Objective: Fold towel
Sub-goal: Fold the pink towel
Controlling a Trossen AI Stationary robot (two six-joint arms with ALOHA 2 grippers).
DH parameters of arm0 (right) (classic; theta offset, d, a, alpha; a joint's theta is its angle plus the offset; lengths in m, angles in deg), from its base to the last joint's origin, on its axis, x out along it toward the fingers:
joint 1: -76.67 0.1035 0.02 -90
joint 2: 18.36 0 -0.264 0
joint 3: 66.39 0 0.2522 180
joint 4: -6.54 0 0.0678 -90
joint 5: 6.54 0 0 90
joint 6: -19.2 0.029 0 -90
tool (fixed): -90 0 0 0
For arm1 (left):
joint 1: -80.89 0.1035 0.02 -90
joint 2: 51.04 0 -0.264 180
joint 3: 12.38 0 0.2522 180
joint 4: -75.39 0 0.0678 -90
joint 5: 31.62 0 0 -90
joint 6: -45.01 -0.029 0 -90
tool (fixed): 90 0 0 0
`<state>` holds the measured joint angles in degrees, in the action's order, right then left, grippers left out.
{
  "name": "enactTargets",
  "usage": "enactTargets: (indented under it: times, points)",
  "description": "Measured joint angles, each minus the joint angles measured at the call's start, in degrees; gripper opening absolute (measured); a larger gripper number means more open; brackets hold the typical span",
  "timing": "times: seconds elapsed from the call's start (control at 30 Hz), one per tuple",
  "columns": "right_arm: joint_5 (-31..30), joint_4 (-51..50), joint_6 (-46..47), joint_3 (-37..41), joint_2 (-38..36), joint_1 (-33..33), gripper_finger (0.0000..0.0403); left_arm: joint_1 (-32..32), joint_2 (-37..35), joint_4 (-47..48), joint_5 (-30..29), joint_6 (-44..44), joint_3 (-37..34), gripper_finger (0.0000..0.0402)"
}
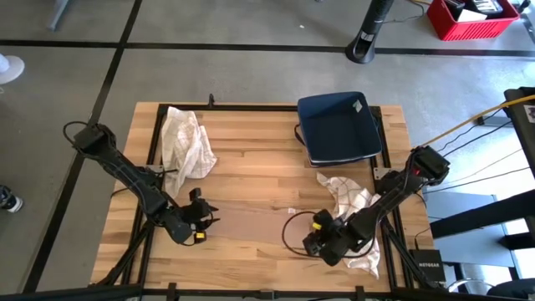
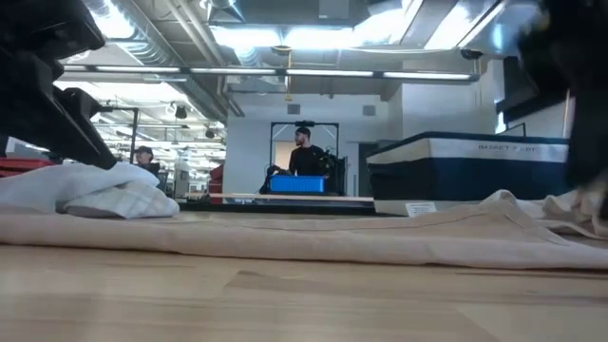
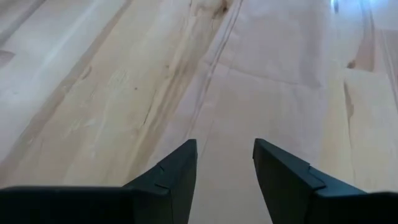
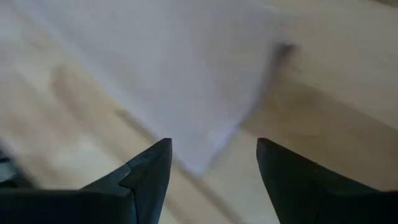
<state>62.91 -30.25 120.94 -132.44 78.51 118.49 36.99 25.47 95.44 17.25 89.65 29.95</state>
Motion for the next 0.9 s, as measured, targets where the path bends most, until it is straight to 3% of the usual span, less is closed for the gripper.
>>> enactTargets:
  times: [0.13, 0.37, 0.7, 0.9]
  points:
    - [-0.42, 9.45, 1.57, 5.27, -0.06, -0.33, 0.0237, -0.31, 0.3, 0.06, 0.02, 0.35, -0.12, 0.015]
    - [-2.36, 14.49, 5.0, 10.11, -0.07, -0.2, 0.0236, -0.38, 0.86, -0.31, 0.0, 1.62, -0.14, 0.015]
    - [-2.73, 29.24, -1.35, 10.77, 6.31, -3.53, 0.0235, 0.1, 3.92, -2.96, 0.04, 0.13, -0.12, 0.015]
    - [-4.0, 31.11, -3.1, 10.93, 7.0, -4.35, 0.0187, 0.13, 5.03, -2.85, 0.05, 0.29, -0.14, 0.015]
